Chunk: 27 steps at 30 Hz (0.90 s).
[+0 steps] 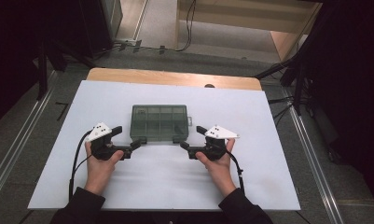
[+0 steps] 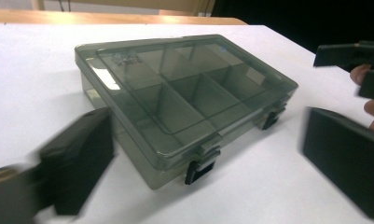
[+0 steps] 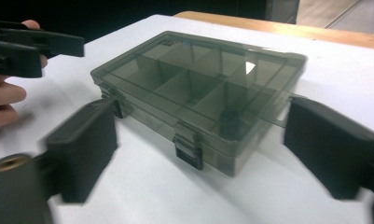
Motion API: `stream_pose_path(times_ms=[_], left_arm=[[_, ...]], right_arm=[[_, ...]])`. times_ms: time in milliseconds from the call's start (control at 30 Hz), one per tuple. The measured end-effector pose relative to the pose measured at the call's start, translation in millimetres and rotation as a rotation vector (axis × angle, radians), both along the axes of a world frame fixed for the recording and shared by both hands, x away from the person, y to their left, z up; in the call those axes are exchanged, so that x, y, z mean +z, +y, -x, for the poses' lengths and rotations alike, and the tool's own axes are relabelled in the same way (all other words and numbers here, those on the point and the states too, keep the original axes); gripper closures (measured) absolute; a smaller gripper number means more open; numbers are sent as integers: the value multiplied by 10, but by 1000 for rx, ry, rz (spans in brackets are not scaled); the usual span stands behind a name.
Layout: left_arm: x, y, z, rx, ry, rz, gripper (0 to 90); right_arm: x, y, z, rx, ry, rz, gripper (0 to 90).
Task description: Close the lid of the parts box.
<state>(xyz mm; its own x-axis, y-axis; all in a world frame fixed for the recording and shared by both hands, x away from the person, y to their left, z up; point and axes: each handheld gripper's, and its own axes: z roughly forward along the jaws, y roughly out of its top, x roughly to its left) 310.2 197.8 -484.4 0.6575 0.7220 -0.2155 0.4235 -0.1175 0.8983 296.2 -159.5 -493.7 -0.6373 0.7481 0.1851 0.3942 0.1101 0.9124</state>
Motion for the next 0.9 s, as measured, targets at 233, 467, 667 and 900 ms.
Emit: stream_pose_path(times_ms=[233,467,667,900], left_arm=[[23,93,86,-6,-29,25,0],[33,147,163,-5,-50,-8,0],[42,229,224,3,-64,-3,0],[44,342,309,3,-76,-1,0]], right_arm=[[61,-181,124,-16,-20,-12,0],[85,-300,183,-30,-38,-25,0],[78,-407,244,-45,-51,-15,0],[64,-566,336,-56,-52,-24,0]])
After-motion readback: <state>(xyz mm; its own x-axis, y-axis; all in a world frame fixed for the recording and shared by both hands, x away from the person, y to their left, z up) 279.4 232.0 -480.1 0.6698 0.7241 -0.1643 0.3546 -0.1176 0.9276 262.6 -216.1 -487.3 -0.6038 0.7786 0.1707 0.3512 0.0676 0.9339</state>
